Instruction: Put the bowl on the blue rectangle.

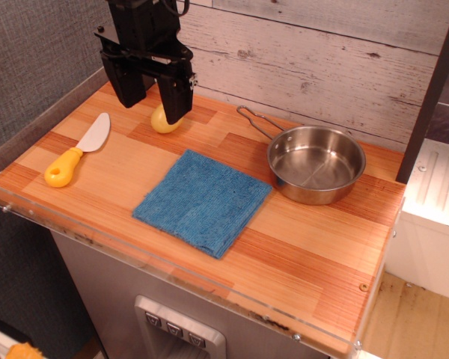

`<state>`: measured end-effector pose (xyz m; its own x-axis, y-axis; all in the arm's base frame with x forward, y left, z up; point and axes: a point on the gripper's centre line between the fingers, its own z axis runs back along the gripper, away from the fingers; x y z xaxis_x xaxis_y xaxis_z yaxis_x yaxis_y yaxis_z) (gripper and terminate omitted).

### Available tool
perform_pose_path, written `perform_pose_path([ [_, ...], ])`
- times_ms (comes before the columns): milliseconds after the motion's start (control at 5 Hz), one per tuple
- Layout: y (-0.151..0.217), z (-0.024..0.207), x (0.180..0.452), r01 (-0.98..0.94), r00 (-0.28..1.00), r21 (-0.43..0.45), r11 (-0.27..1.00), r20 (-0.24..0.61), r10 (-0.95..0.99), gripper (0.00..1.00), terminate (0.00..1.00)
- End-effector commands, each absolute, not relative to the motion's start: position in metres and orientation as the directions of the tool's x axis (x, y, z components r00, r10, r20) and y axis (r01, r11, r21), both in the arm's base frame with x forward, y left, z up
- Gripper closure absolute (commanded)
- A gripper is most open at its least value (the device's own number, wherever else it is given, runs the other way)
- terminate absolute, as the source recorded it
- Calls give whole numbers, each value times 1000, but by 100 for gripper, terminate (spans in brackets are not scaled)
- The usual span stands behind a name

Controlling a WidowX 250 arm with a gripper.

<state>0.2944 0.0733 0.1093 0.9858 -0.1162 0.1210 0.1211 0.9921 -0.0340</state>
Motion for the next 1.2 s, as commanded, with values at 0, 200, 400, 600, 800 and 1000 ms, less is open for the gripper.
perform_pose_path([
  [0,73,109,294,121,986,-34,992,121,-116,0,0],
  [200,59,107,297,169,979,-25,985,123,-165,0,0],
  [400,40,104,302,229,966,-28,973,127,-224,0,0],
  [600,3,100,313,369,921,-38,929,147,-360,0,0],
  [800,-31,92,325,474,873,-54,879,158,-462,0,0],
  [1000,-56,85,334,537,837,-72,841,176,-519,0,0],
])
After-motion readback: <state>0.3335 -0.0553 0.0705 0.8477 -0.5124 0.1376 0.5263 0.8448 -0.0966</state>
